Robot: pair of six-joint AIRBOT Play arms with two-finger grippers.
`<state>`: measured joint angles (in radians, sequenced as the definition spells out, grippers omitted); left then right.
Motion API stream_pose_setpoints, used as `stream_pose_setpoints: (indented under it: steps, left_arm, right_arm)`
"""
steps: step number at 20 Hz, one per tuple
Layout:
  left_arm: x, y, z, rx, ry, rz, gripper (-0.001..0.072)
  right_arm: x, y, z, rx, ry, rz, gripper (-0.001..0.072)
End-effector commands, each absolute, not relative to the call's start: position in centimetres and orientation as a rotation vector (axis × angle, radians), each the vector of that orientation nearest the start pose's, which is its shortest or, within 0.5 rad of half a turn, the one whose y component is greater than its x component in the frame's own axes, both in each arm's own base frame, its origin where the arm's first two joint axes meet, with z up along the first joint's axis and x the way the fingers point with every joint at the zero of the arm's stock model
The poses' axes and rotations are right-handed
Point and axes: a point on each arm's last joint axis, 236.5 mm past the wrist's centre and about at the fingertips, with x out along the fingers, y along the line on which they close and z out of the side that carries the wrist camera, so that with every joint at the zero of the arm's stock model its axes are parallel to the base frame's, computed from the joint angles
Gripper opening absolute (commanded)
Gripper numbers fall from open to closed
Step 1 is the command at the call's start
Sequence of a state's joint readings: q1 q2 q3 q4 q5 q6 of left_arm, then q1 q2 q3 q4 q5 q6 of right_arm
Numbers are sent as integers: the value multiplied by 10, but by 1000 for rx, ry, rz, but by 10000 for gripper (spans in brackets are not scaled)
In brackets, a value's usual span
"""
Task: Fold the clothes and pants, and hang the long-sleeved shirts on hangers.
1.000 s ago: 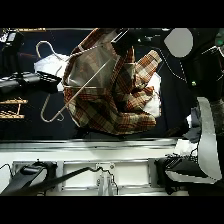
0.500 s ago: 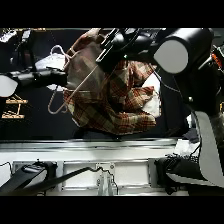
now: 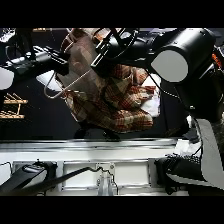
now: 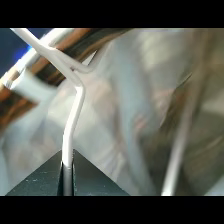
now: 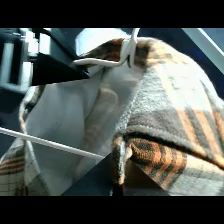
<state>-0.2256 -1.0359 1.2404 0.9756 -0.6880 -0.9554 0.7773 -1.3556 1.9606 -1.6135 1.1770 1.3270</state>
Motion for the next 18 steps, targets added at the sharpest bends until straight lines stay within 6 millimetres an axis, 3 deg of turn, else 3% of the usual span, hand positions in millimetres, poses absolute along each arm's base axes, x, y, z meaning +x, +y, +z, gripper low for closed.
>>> stream_pose_setpoints:
  steps: [1, 4, 8, 11, 15, 18]
  left_arm:
    - [409, -211, 285, 147, 139, -747, 18]
    - [408, -227, 303, 41, 52, -830, 17]
    - [408, -234, 297, -177, 42, -1036, 16]
    - [410, -226, 295, -382, 2, -1198, 17]
    - [406, -216, 286, -698, -71, -1429, 17]
    - [398, -218, 272, -814, -118, -1546, 17]
  right_arm:
    - [353, 325, 299, -465, 473, 766, 37]
    - [346, 319, 292, -474, 522, 767, 37]
    - [337, 309, 307, -449, 507, 759, 37]
    - [330, 305, 316, -405, 503, 756, 37]
    - [304, 313, 312, -320, 582, 828, 37]
    - [272, 328, 303, -271, 674, 953, 37]
